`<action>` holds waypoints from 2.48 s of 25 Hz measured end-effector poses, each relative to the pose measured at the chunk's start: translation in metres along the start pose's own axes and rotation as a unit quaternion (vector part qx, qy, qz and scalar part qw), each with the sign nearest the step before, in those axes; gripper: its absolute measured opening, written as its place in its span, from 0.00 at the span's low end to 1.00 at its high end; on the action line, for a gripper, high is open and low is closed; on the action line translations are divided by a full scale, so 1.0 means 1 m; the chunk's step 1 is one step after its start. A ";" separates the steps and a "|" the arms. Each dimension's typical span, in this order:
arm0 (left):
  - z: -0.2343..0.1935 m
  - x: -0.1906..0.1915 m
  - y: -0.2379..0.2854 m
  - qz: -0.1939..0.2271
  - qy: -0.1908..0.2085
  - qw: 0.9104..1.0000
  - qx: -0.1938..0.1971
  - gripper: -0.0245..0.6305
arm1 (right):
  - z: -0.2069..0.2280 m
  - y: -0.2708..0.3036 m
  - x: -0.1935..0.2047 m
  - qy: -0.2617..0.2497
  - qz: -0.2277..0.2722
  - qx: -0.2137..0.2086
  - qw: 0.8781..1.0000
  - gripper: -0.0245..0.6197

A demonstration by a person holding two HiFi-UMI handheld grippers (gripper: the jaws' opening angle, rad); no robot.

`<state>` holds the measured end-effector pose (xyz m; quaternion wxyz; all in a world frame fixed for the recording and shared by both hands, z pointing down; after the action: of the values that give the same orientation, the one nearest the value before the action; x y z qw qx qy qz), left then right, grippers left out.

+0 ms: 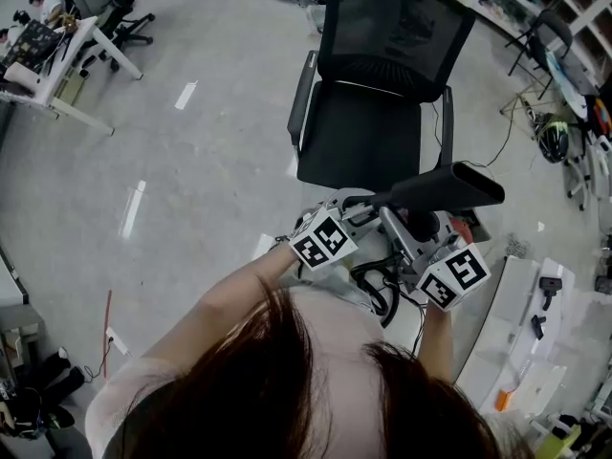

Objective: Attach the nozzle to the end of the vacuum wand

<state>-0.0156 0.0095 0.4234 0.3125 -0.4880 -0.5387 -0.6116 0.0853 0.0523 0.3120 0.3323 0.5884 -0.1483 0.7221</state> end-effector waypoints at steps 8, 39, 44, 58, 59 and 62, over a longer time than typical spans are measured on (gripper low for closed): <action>-0.005 0.000 0.002 0.000 -0.001 1.000 -0.020 0.27 | -0.014 0.016 0.003 -0.041 0.024 0.128 0.991 0.30; 0.000 -0.002 0.005 0.004 0.007 1.000 -0.005 0.27 | 0.008 0.008 -0.002 0.022 0.007 0.020 1.000 0.31; 0.000 0.000 0.006 0.002 0.005 1.000 -0.018 0.27 | -0.003 0.009 0.007 0.017 0.057 0.112 0.992 0.30; -0.001 -0.001 0.007 0.000 0.004 0.999 -0.038 0.27 | -0.010 0.012 0.007 0.011 0.056 0.176 0.983 0.30; 0.000 -0.001 0.008 -0.001 0.004 0.999 -0.040 0.27 | -0.009 0.011 0.007 0.008 0.051 0.173 0.983 0.30; 0.006 0.002 0.010 0.000 0.000 0.999 -0.048 0.27 | -0.008 0.006 0.010 0.006 0.045 0.162 0.986 0.30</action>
<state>-0.0055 0.0132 0.4288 0.2885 -0.5021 -0.5085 -0.6373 0.0746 0.0561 0.3203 0.2008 0.6230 -0.0537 0.7541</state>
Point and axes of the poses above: the fingertips, and each gripper's own axes: y forward along the fingers, z to its right, x out of its underside, the point moved 8 cm from there along -y, backward along the fingers, and after that the axes turned 1 degree about -x, right-handed, at the moved point
